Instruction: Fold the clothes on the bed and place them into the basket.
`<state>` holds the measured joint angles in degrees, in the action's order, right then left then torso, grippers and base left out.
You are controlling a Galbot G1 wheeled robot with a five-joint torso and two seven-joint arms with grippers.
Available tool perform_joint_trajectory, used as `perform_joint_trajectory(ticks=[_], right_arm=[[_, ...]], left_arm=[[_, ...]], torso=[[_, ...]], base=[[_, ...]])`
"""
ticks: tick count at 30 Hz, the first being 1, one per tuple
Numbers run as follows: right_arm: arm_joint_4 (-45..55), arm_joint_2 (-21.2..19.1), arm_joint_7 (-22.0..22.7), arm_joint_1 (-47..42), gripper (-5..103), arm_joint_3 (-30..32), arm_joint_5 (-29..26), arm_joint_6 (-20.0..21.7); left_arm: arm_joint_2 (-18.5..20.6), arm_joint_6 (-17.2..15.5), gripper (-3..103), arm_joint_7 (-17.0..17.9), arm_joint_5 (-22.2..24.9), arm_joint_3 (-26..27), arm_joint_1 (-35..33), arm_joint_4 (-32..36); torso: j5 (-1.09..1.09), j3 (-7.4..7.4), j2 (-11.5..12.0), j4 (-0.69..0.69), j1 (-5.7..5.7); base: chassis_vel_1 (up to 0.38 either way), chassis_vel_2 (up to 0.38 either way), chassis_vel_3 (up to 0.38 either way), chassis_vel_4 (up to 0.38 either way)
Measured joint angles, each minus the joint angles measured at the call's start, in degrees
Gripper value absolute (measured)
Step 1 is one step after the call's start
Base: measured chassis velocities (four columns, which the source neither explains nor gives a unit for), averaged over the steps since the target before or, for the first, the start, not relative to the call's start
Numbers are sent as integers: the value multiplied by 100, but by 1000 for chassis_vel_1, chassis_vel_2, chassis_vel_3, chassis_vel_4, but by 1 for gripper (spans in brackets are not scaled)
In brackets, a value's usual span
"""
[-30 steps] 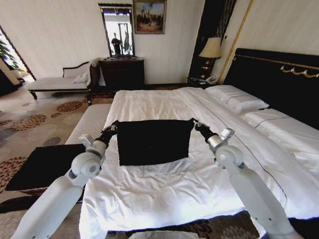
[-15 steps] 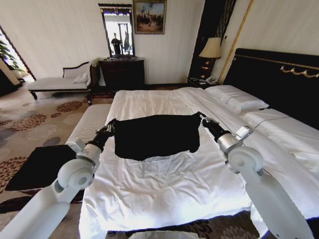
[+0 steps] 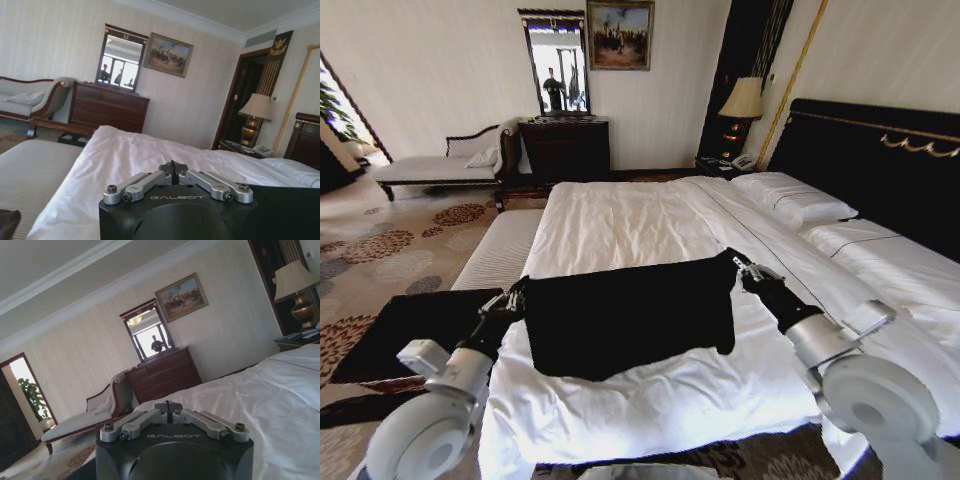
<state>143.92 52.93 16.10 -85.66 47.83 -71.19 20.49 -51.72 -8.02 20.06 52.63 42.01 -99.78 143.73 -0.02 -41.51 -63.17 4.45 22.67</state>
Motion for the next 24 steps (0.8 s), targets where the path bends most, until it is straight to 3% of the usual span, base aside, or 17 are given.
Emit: perform_joint_trajectory(ticks=[4, 5, 8, 10, 12, 15, 16, 18, 24], right_arm=[[-668, 22, 31, 727, 0, -625, 69, 16], [-668, 22, 31, 727, 0, -625, 69, 16], [-1562, -27, 26, 1554, 0, -1302, 64, 11], [-1787, -30, -1, 1740, 0, -1484, 137, -8], [-2434, 13, -98, 2182, 0, -1979, 438, -99], [-3380, 258, -220, 2709, 0, -2607, 974, -261], [-3380, 258, -220, 2709, 0, -2607, 974, -261], [-4040, 536, -240, 3103, 0, -3024, 1201, -356], [-5071, 1024, -296, 3713, 0, -3489, 1458, -498]], left_arm=[[12, -78, 1, 150, 36, -745, 1045, -374], [12, -78, 1, 150, 36, -745, 1045, -374], [92, -132, 1, 215, 187, -1394, 2035, -1201], [94, -136, 1, 216, 221, -1540, 2277, -1424], [57, -131, 1, 197, 241, -1886, 2828, -2023], [-187, -46, 1, 32, 22, -2344, 3368, -2957], [-187, -46, 1, 32, 22, -2344, 3368, -2957], [-478, 28, 1, -87, -182, -2616, 3737, -3730], [-903, 67, 1, -153, -253, -2998, 4438, -4807]], torso=[[1, -2, 1, 3, 2], [1, -2, 1, 3, 2], [2, -4, 3, 1, 5], [2, -3, 3, 0, 6], [2, -3, 4, 3, 5], [1, -3, 3, 1, 5], [1, -3, 3, 1, 5], [2, -3, 4, 1, 5], [3, -3, 3, 2, 3]], base=[[0, 0, 0, 0], [0, 0, 0, 0], [0, 0, 0, 0], [0, 0, 0, 0], [0, 0, 0, 0], [0, 0, 0, 0], [0, 0, 0, 0], [0, 0, 0, 0], [0, 0, 0, 0]])
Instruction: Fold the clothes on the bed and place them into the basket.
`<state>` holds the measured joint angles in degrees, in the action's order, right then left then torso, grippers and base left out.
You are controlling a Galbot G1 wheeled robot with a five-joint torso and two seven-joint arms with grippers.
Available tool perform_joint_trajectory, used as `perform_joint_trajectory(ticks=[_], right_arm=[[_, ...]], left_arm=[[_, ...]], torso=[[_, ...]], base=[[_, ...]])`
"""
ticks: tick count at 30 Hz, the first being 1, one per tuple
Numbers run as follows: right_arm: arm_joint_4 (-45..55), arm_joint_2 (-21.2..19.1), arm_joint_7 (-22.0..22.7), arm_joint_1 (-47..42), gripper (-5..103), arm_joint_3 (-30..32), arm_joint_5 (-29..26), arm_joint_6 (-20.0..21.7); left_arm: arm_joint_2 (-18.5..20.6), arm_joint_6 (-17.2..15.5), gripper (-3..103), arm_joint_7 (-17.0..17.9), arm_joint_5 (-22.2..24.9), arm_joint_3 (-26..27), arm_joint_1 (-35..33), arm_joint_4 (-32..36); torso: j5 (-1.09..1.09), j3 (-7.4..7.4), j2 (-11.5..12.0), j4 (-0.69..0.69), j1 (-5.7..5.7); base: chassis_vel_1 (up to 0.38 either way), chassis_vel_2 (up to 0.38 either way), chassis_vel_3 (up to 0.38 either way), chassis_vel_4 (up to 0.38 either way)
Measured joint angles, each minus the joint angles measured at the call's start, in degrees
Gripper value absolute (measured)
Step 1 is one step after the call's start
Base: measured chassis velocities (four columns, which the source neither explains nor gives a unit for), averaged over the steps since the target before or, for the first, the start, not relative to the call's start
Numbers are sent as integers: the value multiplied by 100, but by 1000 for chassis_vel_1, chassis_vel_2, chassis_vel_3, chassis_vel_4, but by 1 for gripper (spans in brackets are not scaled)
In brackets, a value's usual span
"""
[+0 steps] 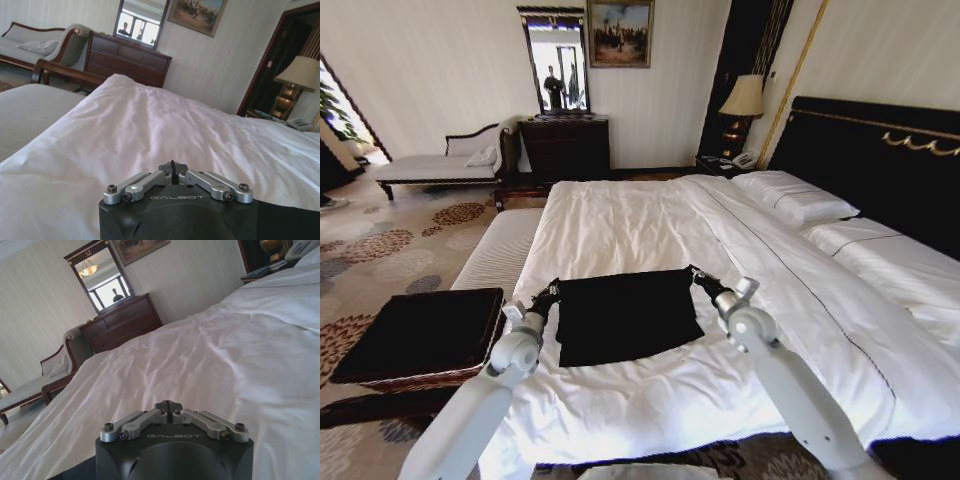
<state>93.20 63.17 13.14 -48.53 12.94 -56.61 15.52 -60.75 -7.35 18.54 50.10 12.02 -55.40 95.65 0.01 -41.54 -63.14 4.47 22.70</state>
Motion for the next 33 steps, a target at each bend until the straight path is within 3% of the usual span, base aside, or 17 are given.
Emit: perform_joint_trajectory(ticks=[10, 25, 33], right_arm=[[-1691, 762, -203, 1206, 0, -553, 509, -426], [-3515, 1297, -340, 1946, 0, -465, 1058, -905], [-3518, 1265, -345, 1882, 0, -367, 1147, -1013]], left_arm=[[-481, 152, 1, -126, -69, -269, 1452, -1826], [-724, 296, 1, -243, -91, -546, 2086, -2945], [-743, 386, 1, -290, -182, -425, 2058, -2994]], torso=[[-1, 0, 0, -1, 1], [-1, 0, -1, 0, 0], [-1, 1, -2, -2, 0]], base=[[0, 0, 0, 0], [0, 0, 0, 0], [0, 0, 0, 0]])
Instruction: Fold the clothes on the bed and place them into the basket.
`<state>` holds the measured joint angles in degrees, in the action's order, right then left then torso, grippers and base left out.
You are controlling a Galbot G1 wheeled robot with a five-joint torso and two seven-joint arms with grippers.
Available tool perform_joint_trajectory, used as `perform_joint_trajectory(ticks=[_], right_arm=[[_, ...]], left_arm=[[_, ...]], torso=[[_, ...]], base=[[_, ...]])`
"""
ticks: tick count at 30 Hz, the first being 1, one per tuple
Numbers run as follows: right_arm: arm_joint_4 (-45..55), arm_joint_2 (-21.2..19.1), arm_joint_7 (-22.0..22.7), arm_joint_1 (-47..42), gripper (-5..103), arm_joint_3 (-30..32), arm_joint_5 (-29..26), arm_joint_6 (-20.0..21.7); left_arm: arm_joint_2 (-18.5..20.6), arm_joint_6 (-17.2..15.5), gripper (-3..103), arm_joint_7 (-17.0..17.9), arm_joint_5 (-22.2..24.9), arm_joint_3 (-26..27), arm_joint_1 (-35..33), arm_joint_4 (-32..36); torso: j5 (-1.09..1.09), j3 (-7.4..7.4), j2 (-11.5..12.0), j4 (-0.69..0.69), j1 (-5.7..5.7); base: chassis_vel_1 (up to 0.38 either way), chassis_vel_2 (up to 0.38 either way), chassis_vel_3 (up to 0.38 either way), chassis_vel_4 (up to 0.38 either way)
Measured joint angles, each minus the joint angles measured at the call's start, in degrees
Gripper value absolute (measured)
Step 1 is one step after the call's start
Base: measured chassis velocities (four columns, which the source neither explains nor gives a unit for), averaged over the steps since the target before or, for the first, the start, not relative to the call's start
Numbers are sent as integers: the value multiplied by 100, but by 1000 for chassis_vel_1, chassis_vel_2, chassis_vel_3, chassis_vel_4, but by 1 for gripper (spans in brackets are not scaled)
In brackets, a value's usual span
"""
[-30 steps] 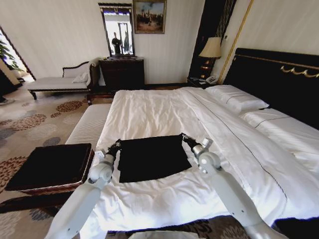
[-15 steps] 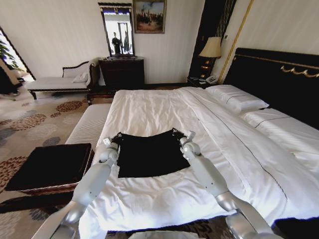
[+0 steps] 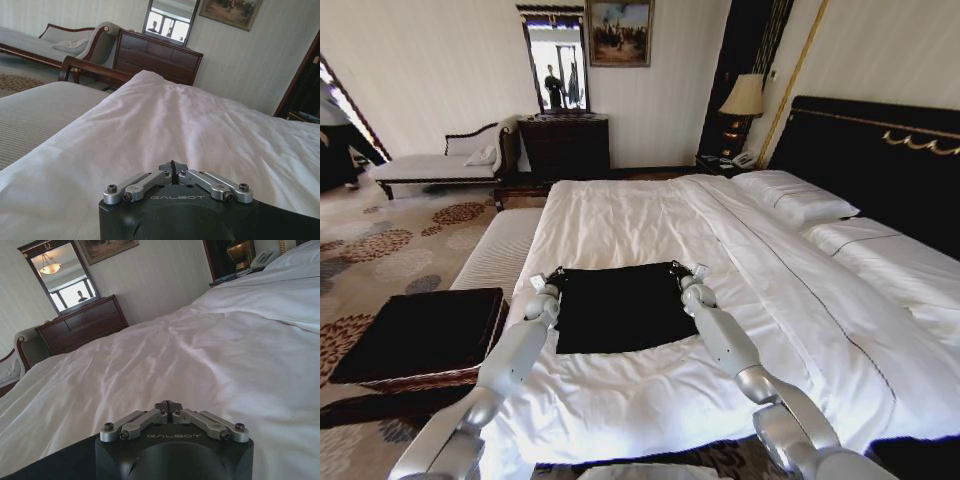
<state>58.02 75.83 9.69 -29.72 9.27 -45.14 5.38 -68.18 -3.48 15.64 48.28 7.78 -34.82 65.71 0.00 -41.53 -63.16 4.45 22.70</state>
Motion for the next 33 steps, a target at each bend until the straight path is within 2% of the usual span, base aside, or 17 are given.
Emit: perform_joint_trajectory(ticks=[2, 4, 7, 8, 12, 23, 33], right_arm=[[393, -120, -16, -266, 0, -73, 202, -67], [480, -144, -17, -318, 0, -83, 228, -74], [1313, -404, -28, -947, 0, -64, 580, -202], [1313, -404, -28, -947, 0, -64, 580, -202], [1981, -622, -35, -1733, 0, 140, 1027, -398], [2953, -762, -67, -3031, 0, 640, 1412, -539], [3544, -741, -142, -3974, 0, 843, 1649, -572]], left_arm=[[117, 7, 1, 1, -44, 19, -268, 464], [142, 14, 1, -1, -68, 23, -325, 562], [321, 150, 1, -5, -407, 124, -1031, 1469], [321, 150, 1, -5, -407, 124, -1031, 1469], [422, 254, 1, 7, -590, 413, -1959, 2320], [423, 442, 1, 15, -986, 881, -3162, 3187], [468, 700, 1, -60, -1348, 1012, -4090, 3526]], torso=[[-1, 0, 0, 2, 1], [-2, 0, 0, 2, 1], [-1, 1, 0, 1, -1], [-1, 1, 0, 1, -1], [-1, 2, -1, 1, -3], [-2, 1, -1, 2, -2], [1, 1, 0, 2, -1]], base=[[0, 0, 0, 0], [0, 0, 0, 0], [0, 0, 0, 0], [0, 0, 0, 0], [0, 0, 0, 0], [0, 0, 0, 0], [0, 0, 0, 0]])
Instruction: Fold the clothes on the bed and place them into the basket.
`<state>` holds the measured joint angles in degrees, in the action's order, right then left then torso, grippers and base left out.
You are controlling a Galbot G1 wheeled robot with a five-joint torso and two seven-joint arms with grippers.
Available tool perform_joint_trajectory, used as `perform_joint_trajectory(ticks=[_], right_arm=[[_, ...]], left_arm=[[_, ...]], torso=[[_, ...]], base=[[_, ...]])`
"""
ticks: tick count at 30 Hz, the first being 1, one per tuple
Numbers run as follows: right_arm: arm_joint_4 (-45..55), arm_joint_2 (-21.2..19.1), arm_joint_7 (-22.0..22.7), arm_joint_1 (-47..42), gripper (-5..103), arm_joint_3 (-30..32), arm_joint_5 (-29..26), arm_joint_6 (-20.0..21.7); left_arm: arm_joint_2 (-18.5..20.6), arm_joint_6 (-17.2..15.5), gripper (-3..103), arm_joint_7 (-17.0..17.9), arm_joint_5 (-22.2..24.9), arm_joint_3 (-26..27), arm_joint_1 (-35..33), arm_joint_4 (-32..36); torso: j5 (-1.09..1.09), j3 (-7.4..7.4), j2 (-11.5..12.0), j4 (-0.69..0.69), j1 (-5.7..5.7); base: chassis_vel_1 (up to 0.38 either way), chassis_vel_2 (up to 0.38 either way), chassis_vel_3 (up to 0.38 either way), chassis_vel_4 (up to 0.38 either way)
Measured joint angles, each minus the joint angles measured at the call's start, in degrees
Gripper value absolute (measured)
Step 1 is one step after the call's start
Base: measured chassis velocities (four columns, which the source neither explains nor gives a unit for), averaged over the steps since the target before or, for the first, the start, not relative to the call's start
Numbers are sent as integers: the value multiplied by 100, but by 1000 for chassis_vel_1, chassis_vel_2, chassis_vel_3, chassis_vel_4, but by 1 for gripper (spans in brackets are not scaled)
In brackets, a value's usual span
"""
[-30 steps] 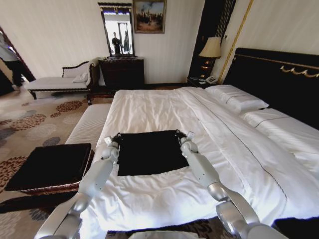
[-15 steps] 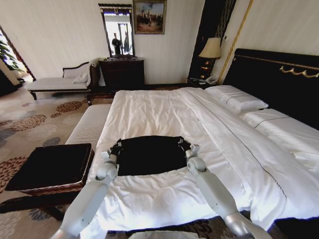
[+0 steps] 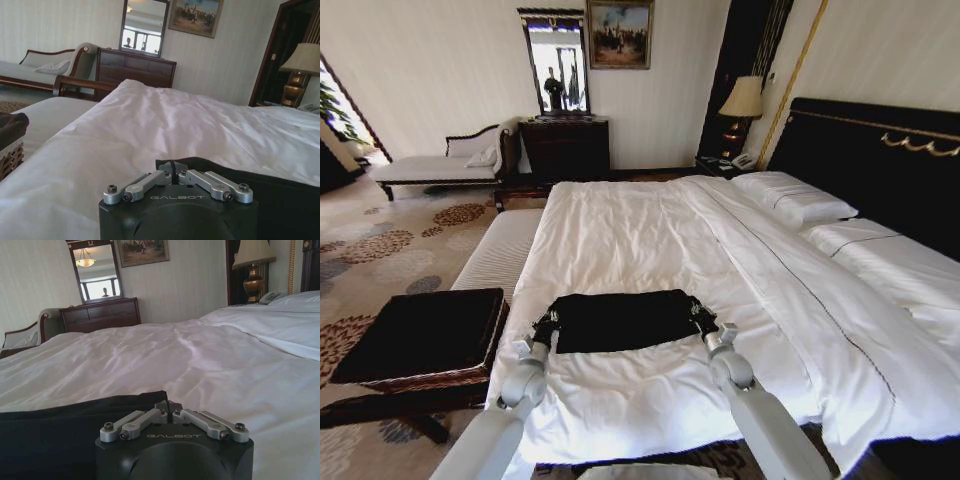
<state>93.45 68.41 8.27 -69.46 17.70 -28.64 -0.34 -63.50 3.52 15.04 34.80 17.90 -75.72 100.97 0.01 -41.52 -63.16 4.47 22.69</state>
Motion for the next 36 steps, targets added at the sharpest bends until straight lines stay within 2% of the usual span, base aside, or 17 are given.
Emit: perform_joint_trajectory(ticks=[5, 13, 24, 25, 27, 28, 29, 30, 33, 34, 35, 36], right_arm=[[-73, 151, -25, -141, 0, -68, 97, -48], [-99, 183, -25, -166, 0, -69, 94, -63], [226, 178, -9, -521, 0, 347, 50, -89], [238, 182, -13, -536, 0, 383, 48, -90], [241, 180, -43, -583, 0, 401, 76, -90], [242, 179, -61, -603, 0, 396, 91, -90], [245, 180, -80, -625, 0, 387, 110, -91], [245, 180, -80, -625, 0, 387, 110, -91], [252, 216, -105, -711, 9, 355, 187, -119], [279, 228, -107, -750, 9, 349, 210, -129], [279, 228, -107, -750, 9, 349, 210, -129], [335, 237, -107, -798, 21, 361, 226, -140]], left_arm=[[-2, 20, 1, -46, -62, 42, -320, 50], [-38, 23, 1, -30, -120, 42, -385, 40], [-85, 6, 1, 54, -250, 8, -375, 23], [-84, 3, -2, 55, -261, -1, -385, 39], [-64, -23, 5, 55, -294, -8, -428, 73], [-51, -33, 5, 56, -311, -8, -450, 93], [-37, -36, 11, 58, -335, -8, -477, 118], [-37, -36, 11, 58, -335, -8, -477, 118], [36, -38, 26, 58, -474, 8, -660, 289], [67, -32, 31, 58, -514, 47, -748, 374], [67, -32, 31, 58, -514, 47, -748, 374], [87, -19, 37, 60, -521, 126, -850, 475]], torso=[[-2, 0, 0, -2, -1], [-1, -1, 1, -1, 1], [-2, -1, 1, 0, 1], [-1, -1, 1, -1, 1], [-2, -1, 1, -1, 1], [-1, -1, 1, -1, 1], [-1, -1, 1, -1, 1], [-1, -1, 1, -1, 1], [-1, -1, 1, 0, 1], [-1, -1, 1, 0, 1], [-1, -1, 1, 0, 1], [-2, -1, 1, -1, 1]], base=[[0, 0, 0, 0], [0, 0, 0, 0], [0, 0, 0, 0], [0, 0, 0, 0], [0, 0, 0, 0], [0, 0, 0, 0], [0, 0, 0, 0], [0, 0, 0, 0], [0, 0, 0, 0], [0, 0, 0, 0], [0, 0, 0, 0], [0, 0, 0, 0]])
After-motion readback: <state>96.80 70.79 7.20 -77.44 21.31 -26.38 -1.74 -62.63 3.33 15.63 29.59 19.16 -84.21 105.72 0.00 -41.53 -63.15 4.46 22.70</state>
